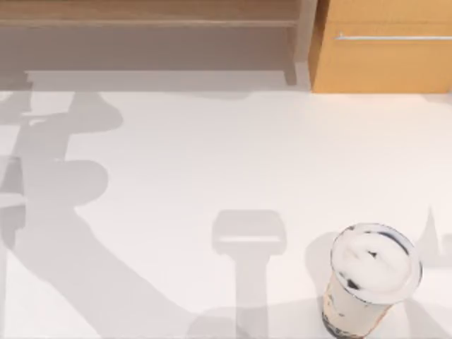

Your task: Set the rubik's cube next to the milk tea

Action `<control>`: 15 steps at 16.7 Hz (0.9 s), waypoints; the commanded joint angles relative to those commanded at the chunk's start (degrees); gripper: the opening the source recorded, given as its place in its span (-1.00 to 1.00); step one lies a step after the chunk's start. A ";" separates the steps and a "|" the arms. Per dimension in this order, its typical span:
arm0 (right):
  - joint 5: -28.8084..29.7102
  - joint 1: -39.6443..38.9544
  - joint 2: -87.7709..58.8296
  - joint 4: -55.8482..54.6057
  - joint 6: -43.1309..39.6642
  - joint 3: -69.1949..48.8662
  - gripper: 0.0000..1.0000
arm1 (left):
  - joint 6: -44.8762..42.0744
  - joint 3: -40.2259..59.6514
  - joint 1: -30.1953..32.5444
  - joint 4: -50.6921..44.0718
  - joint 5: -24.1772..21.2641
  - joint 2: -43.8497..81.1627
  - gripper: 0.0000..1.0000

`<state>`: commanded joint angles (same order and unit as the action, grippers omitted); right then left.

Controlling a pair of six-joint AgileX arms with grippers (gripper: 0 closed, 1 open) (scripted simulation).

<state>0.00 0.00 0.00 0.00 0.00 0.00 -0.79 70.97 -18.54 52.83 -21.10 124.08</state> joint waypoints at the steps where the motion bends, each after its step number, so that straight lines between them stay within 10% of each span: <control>1: 0.00 0.00 0.00 0.00 0.00 0.00 1.00 | 0.00 0.00 0.00 0.00 0.00 0.00 0.10; 8: 0.00 0.00 0.00 0.00 0.00 0.00 1.00 | 0.00 0.00 0.00 0.00 0.00 0.00 -0.96; 15: 0.00 0.00 0.00 0.00 0.00 0.00 1.00 | 0.00 0.00 0.00 0.00 0.00 0.00 -1.00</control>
<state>0.00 0.00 0.00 0.00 0.00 0.00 -0.79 70.97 -18.54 52.83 -21.10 124.08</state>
